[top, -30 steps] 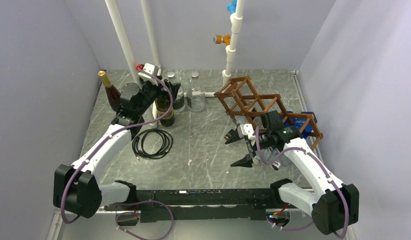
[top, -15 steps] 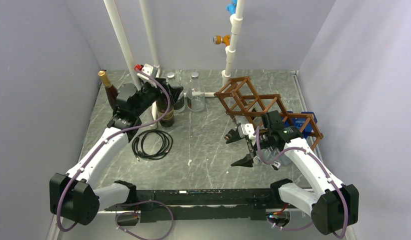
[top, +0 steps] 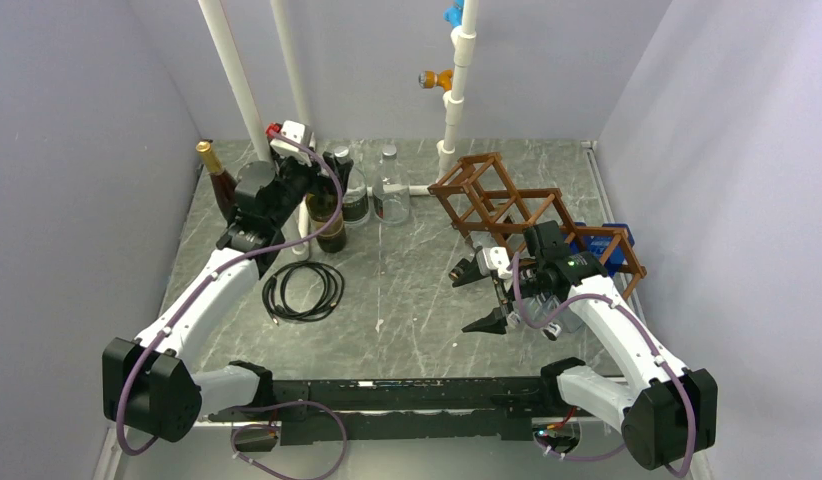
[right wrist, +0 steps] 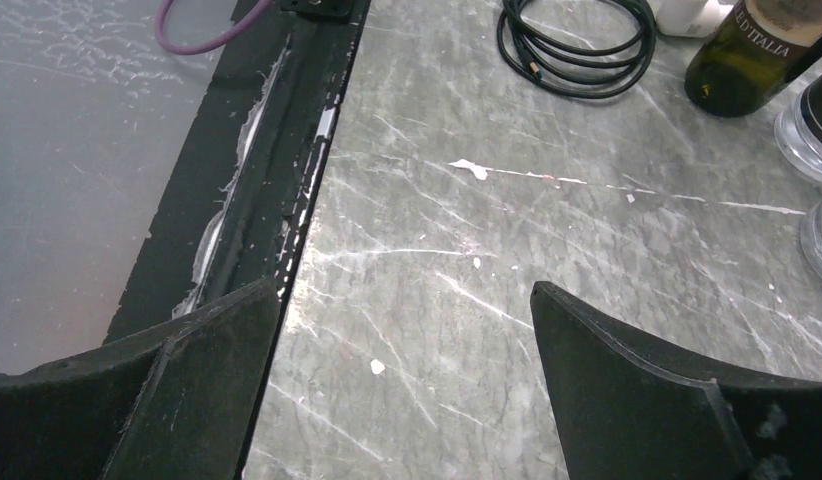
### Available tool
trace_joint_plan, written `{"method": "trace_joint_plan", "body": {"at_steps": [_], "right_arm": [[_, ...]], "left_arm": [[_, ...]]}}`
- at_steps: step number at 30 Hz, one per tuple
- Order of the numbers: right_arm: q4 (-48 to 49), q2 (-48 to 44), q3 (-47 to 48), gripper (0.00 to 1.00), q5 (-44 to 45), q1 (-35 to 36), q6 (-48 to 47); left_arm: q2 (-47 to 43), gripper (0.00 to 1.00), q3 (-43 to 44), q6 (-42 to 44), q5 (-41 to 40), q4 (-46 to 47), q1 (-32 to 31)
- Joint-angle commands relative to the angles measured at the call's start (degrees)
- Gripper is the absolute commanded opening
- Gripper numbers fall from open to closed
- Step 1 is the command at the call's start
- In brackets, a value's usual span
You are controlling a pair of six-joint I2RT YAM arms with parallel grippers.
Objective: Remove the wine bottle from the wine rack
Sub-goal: Place the wine bottle at the center of the board.
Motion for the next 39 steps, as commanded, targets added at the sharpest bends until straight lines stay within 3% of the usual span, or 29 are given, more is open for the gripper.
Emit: {"method": "trace_joint_plan", "body": {"at_steps": [1,17,30,39], "right_arm": [[-0.53,-0.82,1.84,0.99,-2.77,-0.27,-2.09],[-1.73,-0.80,2.27,0.99,-2.68,-0.25,-3.08],[-7.91,-3.69,5.56,0.99,0.23,-2.03,-7.17],[-17.69,-3.73,11.01,1.00,3.66,-3.22,-11.51]], "left_arm": [[0.51,0.98,4.22,3.57,-1.70,4.23,0.64],[0.46,0.98,6.17,1.58,12.48,5.53,0.27],[-5.97,1.00,6.60,-5.11,17.55,-9.27,-2.23],[-13.41,1.00,-0.75,-14.29,21.07,-11.80,-2.33]]}}
